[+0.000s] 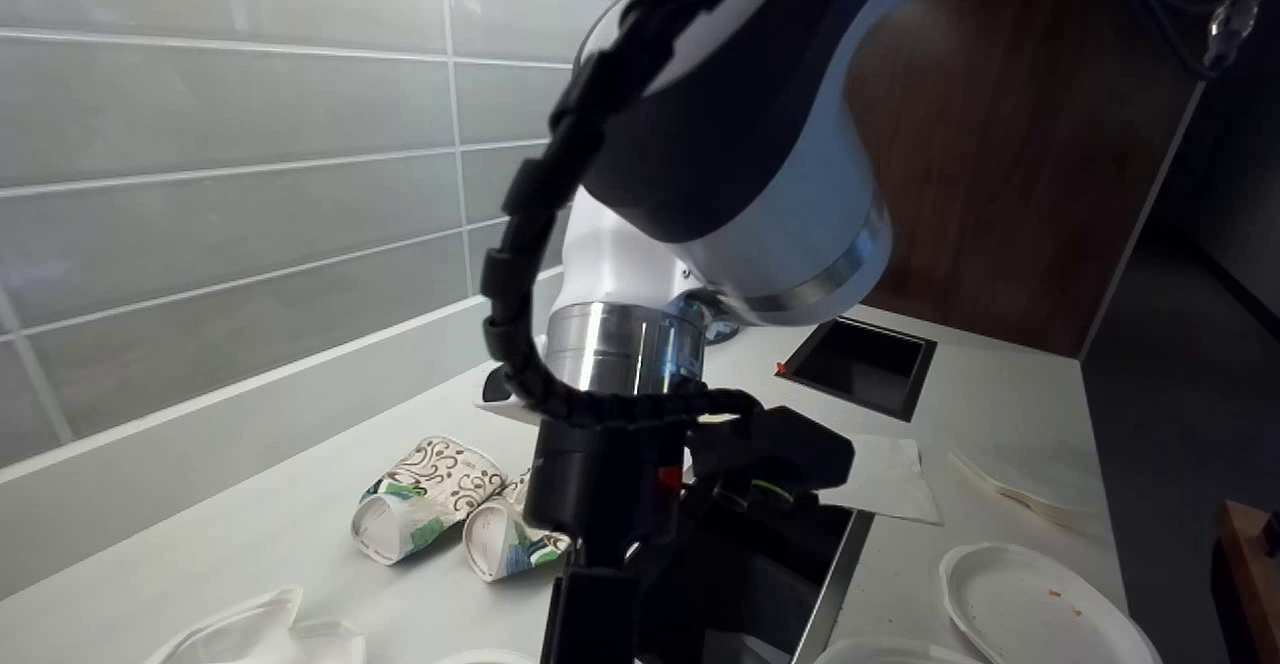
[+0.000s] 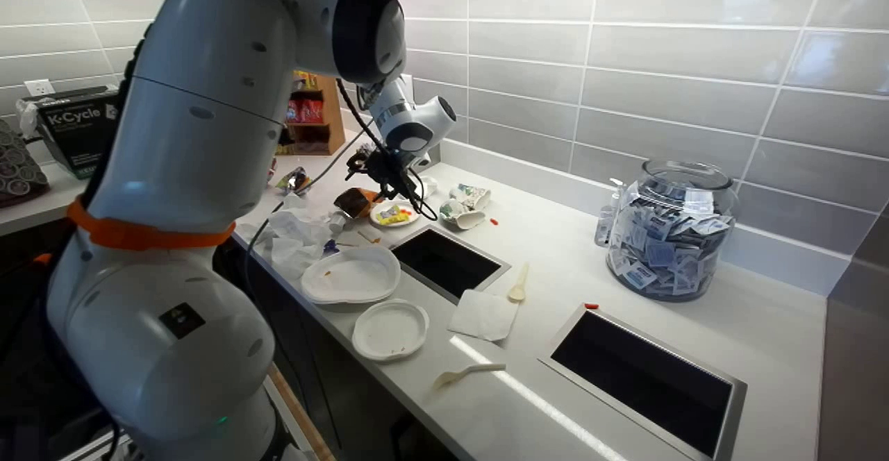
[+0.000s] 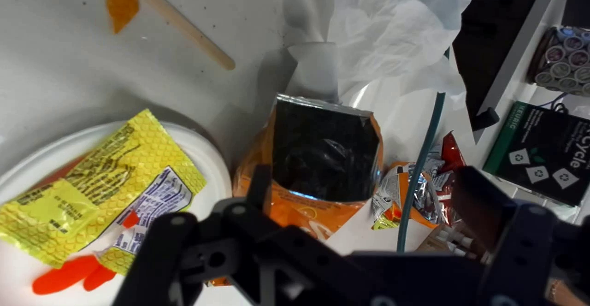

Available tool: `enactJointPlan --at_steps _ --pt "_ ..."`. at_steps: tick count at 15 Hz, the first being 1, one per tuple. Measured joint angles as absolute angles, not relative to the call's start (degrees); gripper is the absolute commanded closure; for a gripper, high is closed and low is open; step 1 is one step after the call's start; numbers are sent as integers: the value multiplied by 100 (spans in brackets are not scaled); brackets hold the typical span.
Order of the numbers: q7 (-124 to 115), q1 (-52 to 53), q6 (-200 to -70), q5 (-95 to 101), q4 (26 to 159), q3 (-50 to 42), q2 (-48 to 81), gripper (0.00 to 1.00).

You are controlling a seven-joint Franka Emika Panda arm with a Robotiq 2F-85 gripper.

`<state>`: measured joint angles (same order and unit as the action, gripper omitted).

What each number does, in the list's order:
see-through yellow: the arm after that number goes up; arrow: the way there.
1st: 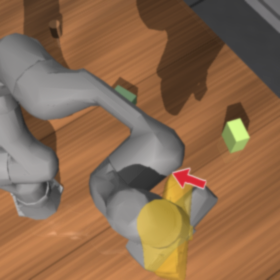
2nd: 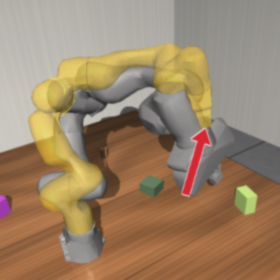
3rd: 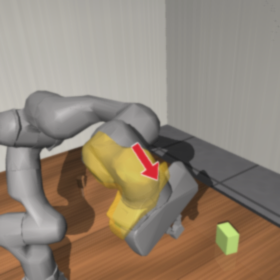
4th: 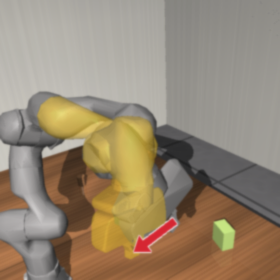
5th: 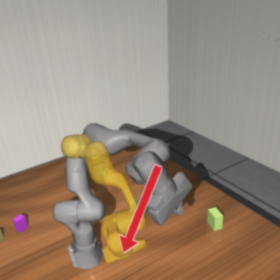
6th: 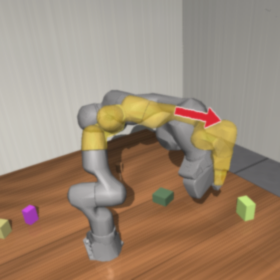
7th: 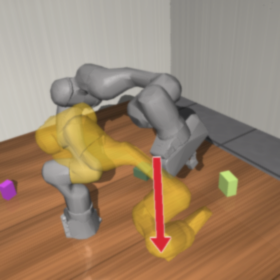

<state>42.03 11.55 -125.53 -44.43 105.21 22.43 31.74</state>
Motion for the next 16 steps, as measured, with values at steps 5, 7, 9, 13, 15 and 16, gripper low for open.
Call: enactJointPlan --at_steps 5,7,9,13,15,16 --pt "4190 1162 -12418 -4629 10291 2294 3487 0" --pt "4188 1168 -12376 -4670 10212 2294 3585 0" --pt "4188 1183 -12364 -4695 10146 2296 3682 0" --pt "4040 1215 -12363 -4699 10063 2275 3791 0" --pt "3920 1228 -12364 -4695 10058 2245 3789 0" --pt "3869 1235 -12364 -4685 10058 2228 3787 0"
